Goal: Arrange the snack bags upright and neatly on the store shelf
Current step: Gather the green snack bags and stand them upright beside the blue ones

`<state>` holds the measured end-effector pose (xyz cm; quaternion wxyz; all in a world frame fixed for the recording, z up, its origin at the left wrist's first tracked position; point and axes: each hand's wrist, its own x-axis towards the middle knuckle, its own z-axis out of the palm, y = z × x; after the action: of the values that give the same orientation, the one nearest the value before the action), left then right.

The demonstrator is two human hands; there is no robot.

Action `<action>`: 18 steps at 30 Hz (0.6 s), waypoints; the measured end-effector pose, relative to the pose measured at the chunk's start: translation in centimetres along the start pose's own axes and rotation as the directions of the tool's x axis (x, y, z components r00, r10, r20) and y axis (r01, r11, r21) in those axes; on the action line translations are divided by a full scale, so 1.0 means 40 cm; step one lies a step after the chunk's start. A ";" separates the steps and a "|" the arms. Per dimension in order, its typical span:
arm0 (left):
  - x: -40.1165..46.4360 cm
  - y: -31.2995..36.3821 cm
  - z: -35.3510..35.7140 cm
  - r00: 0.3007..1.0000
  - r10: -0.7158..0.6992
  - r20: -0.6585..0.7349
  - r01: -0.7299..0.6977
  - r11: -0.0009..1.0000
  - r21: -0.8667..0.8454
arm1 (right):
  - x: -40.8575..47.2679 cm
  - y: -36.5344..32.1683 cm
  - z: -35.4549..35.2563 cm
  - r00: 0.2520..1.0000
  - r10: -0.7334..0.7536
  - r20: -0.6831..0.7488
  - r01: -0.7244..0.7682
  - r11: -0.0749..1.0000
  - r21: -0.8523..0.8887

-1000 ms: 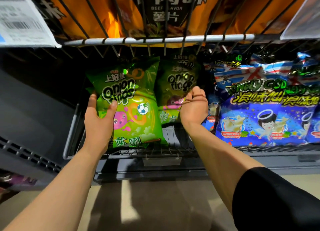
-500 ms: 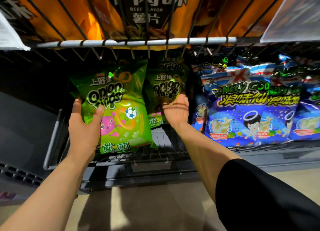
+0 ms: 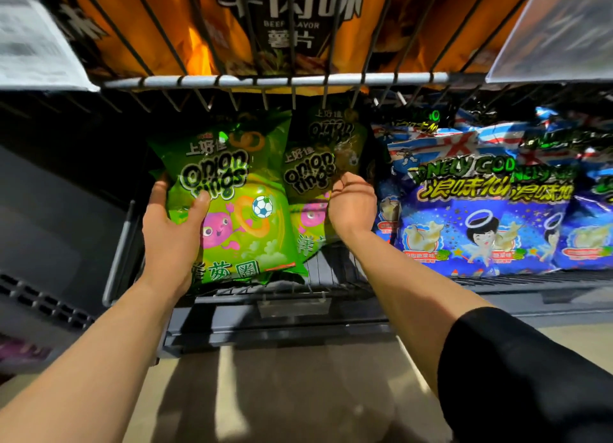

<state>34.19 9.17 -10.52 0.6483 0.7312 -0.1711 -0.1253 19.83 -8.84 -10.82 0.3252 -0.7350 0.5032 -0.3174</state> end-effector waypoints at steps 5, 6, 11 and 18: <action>-0.024 0.092 -0.035 0.995 -0.087 -0.048 0.084 0.994 -0.067 | -0.065 -0.076 -0.081 0.992 -0.049 -0.115 0.031 0.988 -0.154; -0.026 0.110 -0.052 0.993 -0.107 -0.050 0.104 0.993 -0.055 | -0.078 -0.096 -0.100 0.988 -0.067 -0.141 0.038 0.980 -0.196; -0.091 0.179 -0.130 0.994 -0.105 0.021 0.106 0.994 -0.028 | -0.145 -0.154 -0.174 0.984 -0.119 -0.136 0.074 0.952 -0.299; -0.188 0.227 -0.222 0.986 -0.167 0.001 0.167 0.985 -0.038 | -0.222 -0.134 -0.286 0.972 -0.136 -0.194 0.058 0.930 -0.362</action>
<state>30.14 19.41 -0.66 0.6494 0.7307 -0.1061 -0.1819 11.00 -0.74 -1.08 0.1151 -0.7668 0.5471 -0.3154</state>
